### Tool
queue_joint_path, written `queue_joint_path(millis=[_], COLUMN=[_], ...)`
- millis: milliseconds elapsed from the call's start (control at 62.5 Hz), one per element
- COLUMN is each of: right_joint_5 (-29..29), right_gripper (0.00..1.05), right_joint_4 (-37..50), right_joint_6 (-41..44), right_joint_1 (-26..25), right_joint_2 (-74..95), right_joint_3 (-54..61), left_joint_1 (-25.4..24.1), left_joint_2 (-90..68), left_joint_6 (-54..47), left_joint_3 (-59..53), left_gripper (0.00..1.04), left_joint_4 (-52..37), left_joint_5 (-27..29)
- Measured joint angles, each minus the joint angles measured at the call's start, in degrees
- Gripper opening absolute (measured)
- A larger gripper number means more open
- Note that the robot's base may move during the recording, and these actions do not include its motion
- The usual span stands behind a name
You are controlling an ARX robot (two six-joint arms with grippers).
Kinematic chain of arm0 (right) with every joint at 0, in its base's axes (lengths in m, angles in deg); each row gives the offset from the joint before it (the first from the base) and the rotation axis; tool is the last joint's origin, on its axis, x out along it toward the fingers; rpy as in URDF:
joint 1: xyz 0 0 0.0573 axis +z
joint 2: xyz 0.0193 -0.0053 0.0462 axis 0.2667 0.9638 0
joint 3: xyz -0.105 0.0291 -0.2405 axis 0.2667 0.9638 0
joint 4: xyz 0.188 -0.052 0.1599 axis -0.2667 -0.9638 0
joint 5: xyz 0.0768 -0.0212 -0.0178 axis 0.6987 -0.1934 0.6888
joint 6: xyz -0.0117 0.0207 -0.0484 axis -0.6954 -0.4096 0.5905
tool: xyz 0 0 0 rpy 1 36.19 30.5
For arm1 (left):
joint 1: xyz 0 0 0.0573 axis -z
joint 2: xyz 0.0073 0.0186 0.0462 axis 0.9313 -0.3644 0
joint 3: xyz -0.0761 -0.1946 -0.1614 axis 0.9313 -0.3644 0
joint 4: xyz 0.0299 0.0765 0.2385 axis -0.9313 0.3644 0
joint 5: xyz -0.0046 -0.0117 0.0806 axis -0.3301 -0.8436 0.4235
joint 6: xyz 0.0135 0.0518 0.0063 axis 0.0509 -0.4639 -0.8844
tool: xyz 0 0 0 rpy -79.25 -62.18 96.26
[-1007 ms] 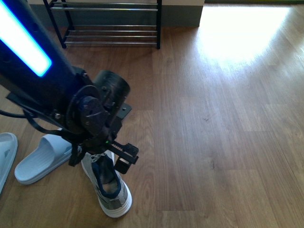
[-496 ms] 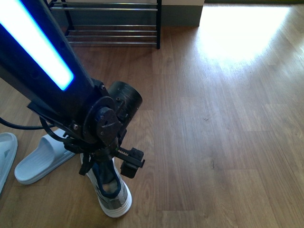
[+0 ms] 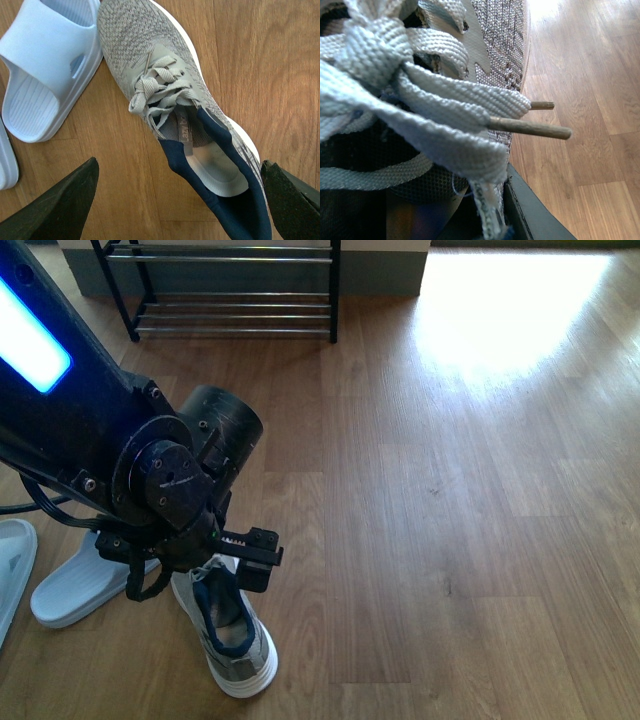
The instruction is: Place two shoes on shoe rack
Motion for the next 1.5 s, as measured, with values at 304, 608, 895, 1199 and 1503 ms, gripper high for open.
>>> queue_joint_path(millis=[304,608,895,1199,1503], right_joint_5=[0.0,0.1,0.0,0.0,0.0], right_gripper=[0.03,0.03,0.03,0.03,0.03], right_joint_4=[0.0,0.0,0.0,0.0,0.0], right_joint_6=[0.0,0.0,0.0,0.0,0.0], right_joint_1=[0.0,0.0,0.0,0.0,0.0], right_joint_2=[0.0,0.0,0.0,0.0,0.0], right_joint_3=[0.0,0.0,0.0,0.0,0.0], left_joint_1=[3.8,3.7,3.5,1.6,2.0], left_joint_2=[-4.3,-7.1,-9.7,-10.7,-16.8], left_joint_6=[3.4,8.0,13.2,16.2,18.6], left_joint_3=[-2.2,-2.5,-0.5,2.0,9.0], left_gripper=[0.95,0.95,0.95,0.95,0.95], left_joint_4=[-1.5,-1.3,0.1,2.8,5.7], left_joint_5=[-1.5,-0.8,1.0,3.5,3.0])
